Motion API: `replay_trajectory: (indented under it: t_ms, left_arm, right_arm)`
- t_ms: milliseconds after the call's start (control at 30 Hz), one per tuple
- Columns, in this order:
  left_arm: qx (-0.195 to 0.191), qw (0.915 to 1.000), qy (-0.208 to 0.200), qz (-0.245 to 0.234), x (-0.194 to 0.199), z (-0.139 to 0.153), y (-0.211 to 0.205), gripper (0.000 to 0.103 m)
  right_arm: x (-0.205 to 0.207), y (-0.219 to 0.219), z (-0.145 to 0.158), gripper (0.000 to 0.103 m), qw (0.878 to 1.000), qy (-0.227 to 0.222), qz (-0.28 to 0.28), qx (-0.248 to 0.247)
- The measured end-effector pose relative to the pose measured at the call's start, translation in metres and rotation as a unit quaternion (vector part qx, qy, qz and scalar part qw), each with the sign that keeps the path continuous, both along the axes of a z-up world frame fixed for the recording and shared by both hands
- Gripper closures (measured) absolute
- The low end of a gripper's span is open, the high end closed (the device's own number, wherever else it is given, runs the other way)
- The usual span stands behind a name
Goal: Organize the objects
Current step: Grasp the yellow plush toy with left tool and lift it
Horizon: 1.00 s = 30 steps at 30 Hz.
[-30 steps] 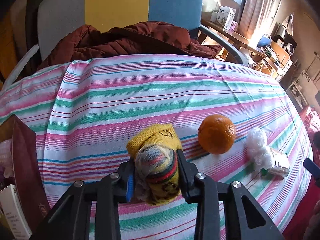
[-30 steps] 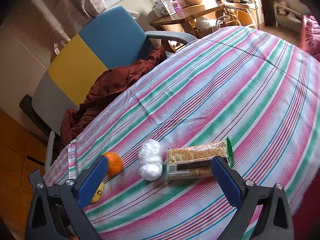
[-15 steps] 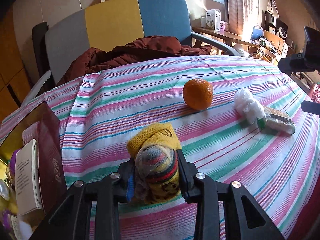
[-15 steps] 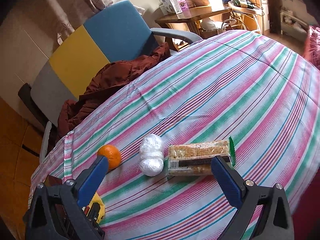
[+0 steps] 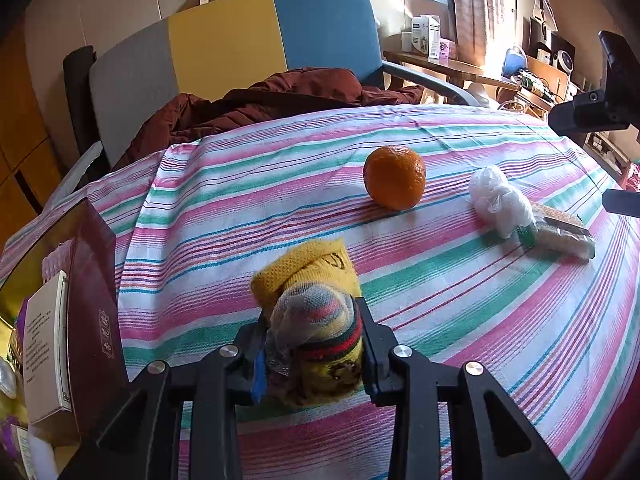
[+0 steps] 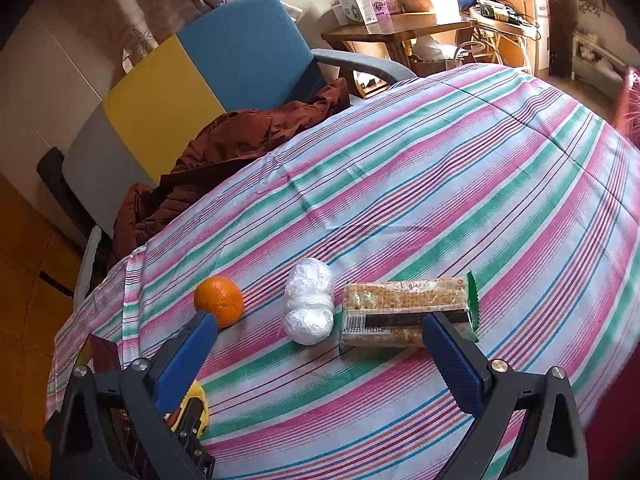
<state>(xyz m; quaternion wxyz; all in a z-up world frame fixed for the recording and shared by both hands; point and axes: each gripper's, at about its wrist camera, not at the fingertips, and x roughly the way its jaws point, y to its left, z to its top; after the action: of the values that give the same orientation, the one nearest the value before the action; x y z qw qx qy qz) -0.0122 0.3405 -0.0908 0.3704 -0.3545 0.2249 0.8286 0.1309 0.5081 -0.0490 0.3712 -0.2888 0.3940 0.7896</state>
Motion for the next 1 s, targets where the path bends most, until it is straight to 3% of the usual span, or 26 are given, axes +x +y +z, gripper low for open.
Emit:
replay_trajectory:
  t_ms: [733, 867, 1000]
  left_arm:
    - [0.005, 1.0000, -0.002, -0.001, -0.002, -0.001, -0.001, 0.066]
    - [0.007, 0.9999, -0.007, -0.001, -0.003, -0.001, -0.003, 0.066]
    - [0.010, 0.9999, -0.010, -0.002, -0.004, -0.001, -0.003, 0.066]
  right_arm:
    - [-0.021, -0.011, -0.003, 0.000, 0.998, -0.029, 0.051, 0.008]
    - [-0.029, -0.016, -0.002, 0.002, 0.996, -0.027, 0.083, 0.003]
    - [-0.052, -0.027, 0.003, 0.011, 0.989, -0.042, 0.138, 0.009]
